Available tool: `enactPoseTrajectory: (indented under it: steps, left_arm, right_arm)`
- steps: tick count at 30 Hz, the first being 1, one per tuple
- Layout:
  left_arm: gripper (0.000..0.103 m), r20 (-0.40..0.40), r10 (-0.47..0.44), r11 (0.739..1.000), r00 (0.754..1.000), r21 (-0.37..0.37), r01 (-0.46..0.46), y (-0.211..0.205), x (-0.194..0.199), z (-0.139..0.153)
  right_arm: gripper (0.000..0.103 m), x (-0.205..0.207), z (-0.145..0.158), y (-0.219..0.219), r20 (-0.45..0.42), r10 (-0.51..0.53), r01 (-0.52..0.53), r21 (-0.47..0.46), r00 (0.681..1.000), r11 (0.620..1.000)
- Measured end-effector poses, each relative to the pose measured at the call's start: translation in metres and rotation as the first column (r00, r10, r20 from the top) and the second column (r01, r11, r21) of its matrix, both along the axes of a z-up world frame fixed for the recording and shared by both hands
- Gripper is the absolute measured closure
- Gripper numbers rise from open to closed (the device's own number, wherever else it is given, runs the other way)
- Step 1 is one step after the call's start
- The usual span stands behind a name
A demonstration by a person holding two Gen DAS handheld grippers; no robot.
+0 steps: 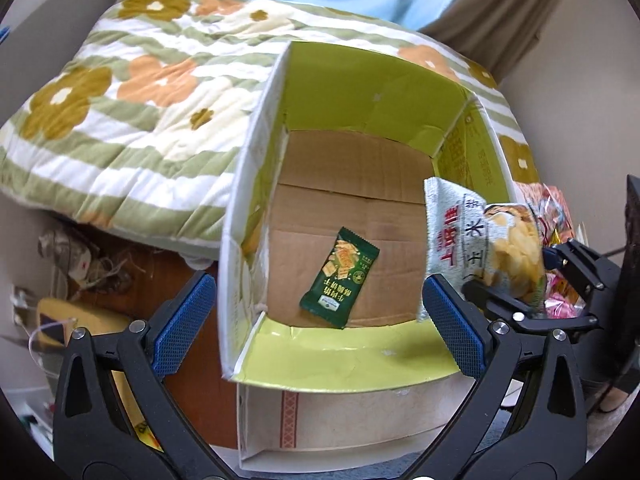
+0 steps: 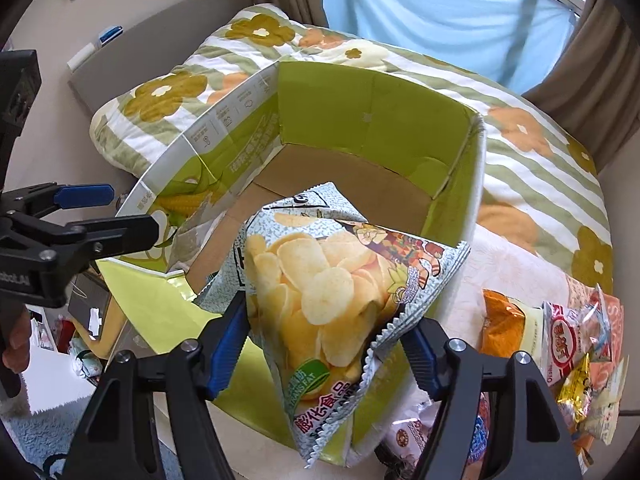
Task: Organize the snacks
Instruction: 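Carry both packets over the cardboard box and release them inside, then move both tools back toward the snack pile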
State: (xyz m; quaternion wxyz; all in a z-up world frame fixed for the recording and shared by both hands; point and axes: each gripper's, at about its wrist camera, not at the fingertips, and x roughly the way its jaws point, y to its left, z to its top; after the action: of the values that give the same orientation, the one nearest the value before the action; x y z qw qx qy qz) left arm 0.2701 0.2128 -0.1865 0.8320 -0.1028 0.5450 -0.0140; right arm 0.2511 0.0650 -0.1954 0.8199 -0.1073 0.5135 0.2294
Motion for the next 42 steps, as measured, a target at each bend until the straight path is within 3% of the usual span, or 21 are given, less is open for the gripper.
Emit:
enactPoseTrajectory:
  steps: [4, 7, 12, 17, 20, 28, 37, 42]
  left_arm:
    - [0.0, 0.015, 0.033, 0.999, 0.999, 0.0, -0.033, 0.007, -0.009, 0.005]
    - [0.0, 0.028, 0.046, 0.999, 0.999, 0.007, -0.046, 0.011, -0.017, 0.01]
    - [0.0, 0.04, 0.053, 0.999, 0.998, 0.009, -0.054, 0.014, -0.028, 0.014]
    - [0.0, 0.071, 0.043, 0.999, 0.997, -0.008, -0.042, 0.011, -0.039, 0.023]
    - [0.0, 0.1, 0.031, 0.999, 0.995, 0.019, -0.033, 0.007, -0.045, 0.033]
    - [0.0, 0.191, -0.08, 0.996, 0.978, 0.057, 0.07, -0.018, -0.062, 0.058]
    - [0.0, 0.253, -0.196, 0.98, 0.947, 0.039, 0.193, -0.087, -0.068, 0.077]
    - [0.0, 0.256, -0.237, 0.971, 0.937, 0.042, 0.234, -0.149, -0.072, 0.081]
  right_arm:
    - [0.032, 0.002, -0.008, 0.003, -0.022, 0.003, -0.002, 0.041, 1.0, 0.999]
    - [0.0, 0.0, -0.012, 0.005, -0.006, -0.005, 0.005, 0.044, 1.0, 0.999]
    - [0.0, -0.013, -0.006, -0.002, 0.049, -0.025, 0.021, 0.08, 0.998, 0.997]
    - [0.0, -0.023, 0.009, -0.014, 0.035, -0.074, 0.07, 0.12, 0.997, 0.99]
    - [0.0, -0.033, 0.026, -0.017, 0.078, -0.093, 0.083, 0.13, 0.993, 0.988]
    - [0.0, -0.065, 0.065, -0.035, 0.15, -0.155, 0.125, 0.189, 0.976, 0.974]
    - [0.0, -0.1, 0.094, -0.091, 0.221, -0.262, 0.217, 0.208, 0.939, 0.954]
    - [0.0, -0.118, 0.105, -0.158, 0.263, -0.309, 0.264, 0.194, 0.914, 0.945]
